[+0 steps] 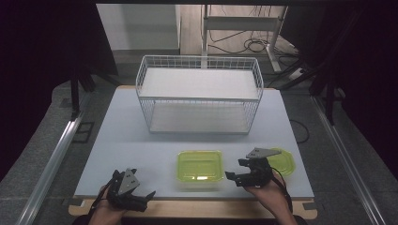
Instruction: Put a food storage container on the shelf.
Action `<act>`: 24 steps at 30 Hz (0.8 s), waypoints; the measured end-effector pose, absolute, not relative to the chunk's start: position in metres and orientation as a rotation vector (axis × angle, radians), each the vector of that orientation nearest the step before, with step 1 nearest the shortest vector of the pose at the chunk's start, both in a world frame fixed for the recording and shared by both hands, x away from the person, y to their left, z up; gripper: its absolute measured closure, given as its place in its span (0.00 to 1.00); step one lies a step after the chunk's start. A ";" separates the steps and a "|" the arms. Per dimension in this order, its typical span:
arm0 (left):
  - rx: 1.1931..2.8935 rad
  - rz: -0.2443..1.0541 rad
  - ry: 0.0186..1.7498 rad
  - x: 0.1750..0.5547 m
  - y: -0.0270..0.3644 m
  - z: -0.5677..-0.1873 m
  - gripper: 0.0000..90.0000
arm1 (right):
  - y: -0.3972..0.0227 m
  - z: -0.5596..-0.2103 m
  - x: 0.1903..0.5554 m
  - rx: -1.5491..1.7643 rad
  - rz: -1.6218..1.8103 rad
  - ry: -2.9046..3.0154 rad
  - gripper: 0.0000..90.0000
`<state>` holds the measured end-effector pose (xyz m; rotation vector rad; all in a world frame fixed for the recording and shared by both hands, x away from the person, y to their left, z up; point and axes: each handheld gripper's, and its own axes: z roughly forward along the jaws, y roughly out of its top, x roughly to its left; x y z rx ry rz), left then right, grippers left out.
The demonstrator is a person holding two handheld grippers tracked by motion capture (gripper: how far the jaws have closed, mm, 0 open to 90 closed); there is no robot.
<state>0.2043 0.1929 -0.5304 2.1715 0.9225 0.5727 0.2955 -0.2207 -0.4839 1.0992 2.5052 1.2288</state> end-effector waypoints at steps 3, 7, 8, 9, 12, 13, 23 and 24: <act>2.182 0.567 0.910 0.204 0.192 -0.531 0.01 | -0.217 -0.484 0.300 1.101 1.245 2.515 0.30; 2.191 0.574 0.899 0.204 0.190 -0.531 0.01 | -0.211 -0.485 0.304 1.093 1.249 2.542 0.34; 2.192 0.573 0.898 0.204 0.190 -0.532 0.01 | -0.209 -0.485 0.306 1.098 1.248 2.549 0.35; 2.195 0.574 0.896 0.204 0.190 -0.532 0.01 | -0.207 -0.485 0.307 1.102 1.252 2.557 0.35; 2.204 0.577 0.891 0.204 0.190 -0.532 0.01 | -0.200 -0.487 0.312 1.087 1.238 2.572 0.37; 2.205 0.576 0.890 0.204 0.190 -0.532 0.01 | -0.197 -0.487 0.314 1.093 1.220 2.578 0.37; 2.220 0.575 0.872 0.203 0.188 -0.533 0.01 | -0.188 -0.497 0.331 1.176 1.203 2.646 0.53; 2.222 0.576 0.871 0.203 0.188 -0.533 0.01 | -0.189 -0.497 0.332 1.200 1.211 2.656 0.55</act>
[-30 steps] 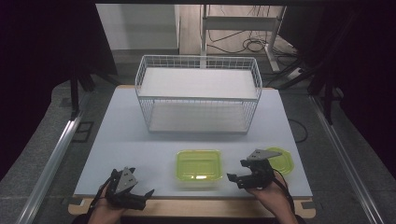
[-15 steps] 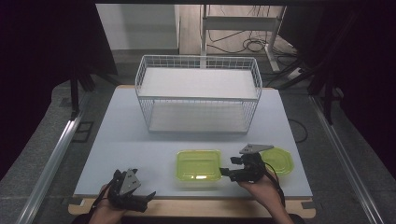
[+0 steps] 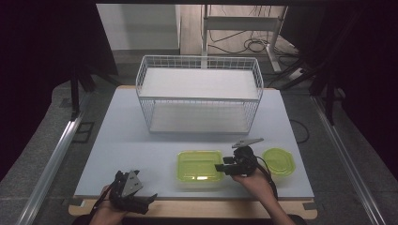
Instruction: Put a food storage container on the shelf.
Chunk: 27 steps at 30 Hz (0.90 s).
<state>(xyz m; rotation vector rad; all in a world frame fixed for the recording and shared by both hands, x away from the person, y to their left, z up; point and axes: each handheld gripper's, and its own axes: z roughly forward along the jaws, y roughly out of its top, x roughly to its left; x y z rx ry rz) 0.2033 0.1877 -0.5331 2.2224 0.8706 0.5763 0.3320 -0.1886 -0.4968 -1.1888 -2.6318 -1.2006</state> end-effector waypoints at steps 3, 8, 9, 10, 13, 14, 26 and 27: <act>2.231 0.577 0.864 0.203 0.187 -0.534 0.01 | -0.190 -0.498 0.335 -1.207 -1.194 -2.568 0.61; 2.247 0.579 0.850 0.203 0.185 -0.535 0.01 | -0.194 -0.499 0.339 -1.264 -1.175 -2.467 0.68; 2.249 0.581 0.847 0.203 0.185 -0.535 0.01 | -0.195 -0.499 0.340 -1.272 -1.171 -2.448 0.69; 2.251 0.582 0.846 0.202 0.185 -0.535 0.01 | -0.195 -0.500 0.340 -1.276 -1.166 -2.433 0.70; 2.255 0.585 0.842 0.202 0.185 -0.535 0.01 | -0.195 -0.501 0.342 -1.282 -1.166 -2.380 0.77; 2.257 0.587 0.841 0.202 0.185 -0.535 0.01 | -0.195 -0.500 0.343 -1.278 -1.168 -2.360 0.80; 2.255 0.599 0.836 0.202 0.185 -0.535 0.01 | -0.195 -0.494 0.344 -1.232 -1.203 -2.234 0.90; 2.255 0.599 0.836 0.202 0.185 -0.535 0.01 | -0.195 -0.493 0.344 -1.226 -1.208 -2.243 0.90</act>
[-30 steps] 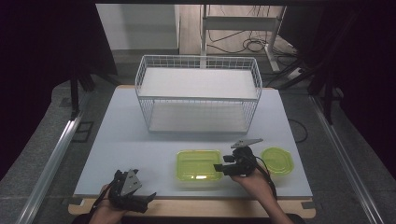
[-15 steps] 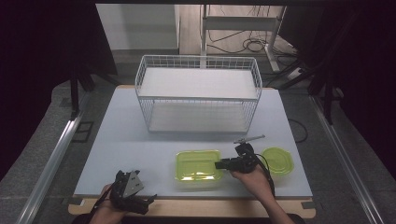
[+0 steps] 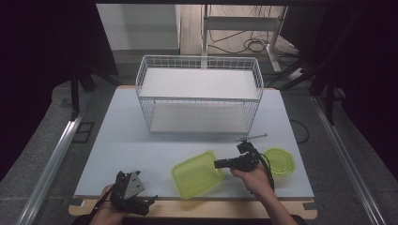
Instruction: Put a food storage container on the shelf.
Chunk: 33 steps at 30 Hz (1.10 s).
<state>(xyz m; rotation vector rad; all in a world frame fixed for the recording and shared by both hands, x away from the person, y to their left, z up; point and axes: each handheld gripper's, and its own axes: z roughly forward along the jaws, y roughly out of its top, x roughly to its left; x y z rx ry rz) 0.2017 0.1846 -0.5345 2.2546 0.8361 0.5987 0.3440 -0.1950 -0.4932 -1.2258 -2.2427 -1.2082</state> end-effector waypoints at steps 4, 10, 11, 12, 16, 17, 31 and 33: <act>2.251 0.600 0.839 0.202 0.185 -0.534 0.01 | -0.195 -0.488 0.343 -1.213 -1.227 -2.268 0.90; 2.247 0.605 0.840 0.202 0.185 -0.534 0.01 | -0.196 -0.480 0.345 -1.208 -1.270 -2.270 0.90; 2.244 0.604 0.842 0.202 0.186 -0.534 0.01 | -0.197 -0.477 0.345 -1.207 -1.277 -2.269 0.90; 2.242 0.603 0.843 0.202 0.186 -0.533 0.01 | -0.197 -0.475 0.345 -1.206 -1.286 -2.271 0.90; 2.237 0.601 0.848 0.202 0.187 -0.533 0.01 | -0.199 -0.465 0.347 -1.197 -1.326 -2.286 0.90; 2.236 0.601 0.848 0.202 0.187 -0.533 0.01 | -0.199 -0.462 0.348 -1.195 -1.336 -2.287 0.90; 2.234 0.598 0.851 0.202 0.187 -0.534 0.01 | -0.203 -0.424 0.362 -1.184 -1.471 -2.227 0.90; 2.231 0.597 0.853 0.202 0.187 -0.534 0.01 | -0.203 -0.417 0.364 -1.182 -1.487 -2.228 0.90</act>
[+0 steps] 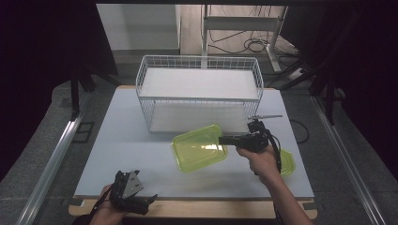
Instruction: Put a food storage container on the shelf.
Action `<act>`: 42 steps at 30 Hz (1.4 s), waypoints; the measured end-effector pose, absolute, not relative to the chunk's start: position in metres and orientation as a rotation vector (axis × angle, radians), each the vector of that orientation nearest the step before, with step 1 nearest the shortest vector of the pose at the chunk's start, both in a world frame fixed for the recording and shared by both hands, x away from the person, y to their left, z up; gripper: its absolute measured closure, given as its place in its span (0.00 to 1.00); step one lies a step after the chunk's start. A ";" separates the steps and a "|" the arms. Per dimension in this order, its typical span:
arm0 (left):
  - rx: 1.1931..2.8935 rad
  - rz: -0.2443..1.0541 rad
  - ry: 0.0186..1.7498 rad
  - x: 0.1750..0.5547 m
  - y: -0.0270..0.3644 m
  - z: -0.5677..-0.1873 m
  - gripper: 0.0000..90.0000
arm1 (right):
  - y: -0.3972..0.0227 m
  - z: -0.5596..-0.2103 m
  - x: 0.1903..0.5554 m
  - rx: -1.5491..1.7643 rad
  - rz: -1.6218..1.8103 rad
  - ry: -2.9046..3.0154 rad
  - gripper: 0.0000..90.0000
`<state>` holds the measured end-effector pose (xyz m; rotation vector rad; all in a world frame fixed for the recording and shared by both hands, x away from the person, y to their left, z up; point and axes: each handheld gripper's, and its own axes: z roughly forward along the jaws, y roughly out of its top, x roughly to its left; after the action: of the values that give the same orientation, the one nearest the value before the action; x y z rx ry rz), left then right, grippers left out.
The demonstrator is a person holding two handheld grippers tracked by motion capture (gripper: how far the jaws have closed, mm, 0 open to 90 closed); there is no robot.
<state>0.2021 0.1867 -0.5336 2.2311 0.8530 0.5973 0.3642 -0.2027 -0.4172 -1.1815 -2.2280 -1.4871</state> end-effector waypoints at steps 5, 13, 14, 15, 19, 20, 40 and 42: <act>2.228 0.598 0.851 0.202 0.187 -0.533 0.01 | -0.199 -0.401 0.370 -1.167 -1.527 -2.233 0.90; 2.229 0.597 0.850 0.202 0.187 -0.533 0.01 | -0.194 -0.374 0.382 -1.164 -1.579 -2.218 0.90; 2.231 0.598 0.849 0.202 0.187 -0.533 0.01 | -0.193 -0.370 0.384 -1.164 -1.587 -2.215 0.90; 2.232 0.600 0.847 0.202 0.187 -0.533 0.01 | -0.193 -0.367 0.385 -1.165 -1.596 -2.213 0.90; 2.232 0.599 0.845 0.202 0.187 -0.534 0.01 | -0.191 -0.351 0.391 -1.171 -1.633 -2.208 0.90; 2.230 0.600 0.845 0.202 0.187 -0.534 0.01 | -0.191 -0.349 0.393 -1.173 -1.640 -2.211 0.90; 2.229 0.595 0.843 0.202 0.187 -0.534 0.01 | -0.185 -0.315 0.431 -1.306 -1.716 -2.183 0.90; 2.230 0.594 0.842 0.202 0.187 -0.534 0.01 | -0.184 -0.312 0.436 -1.332 -1.723 -2.179 0.90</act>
<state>0.2020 0.1868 -0.5337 2.2298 0.8415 0.5943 0.4364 -0.1844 -0.3116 -1.3321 -2.1794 -1.7232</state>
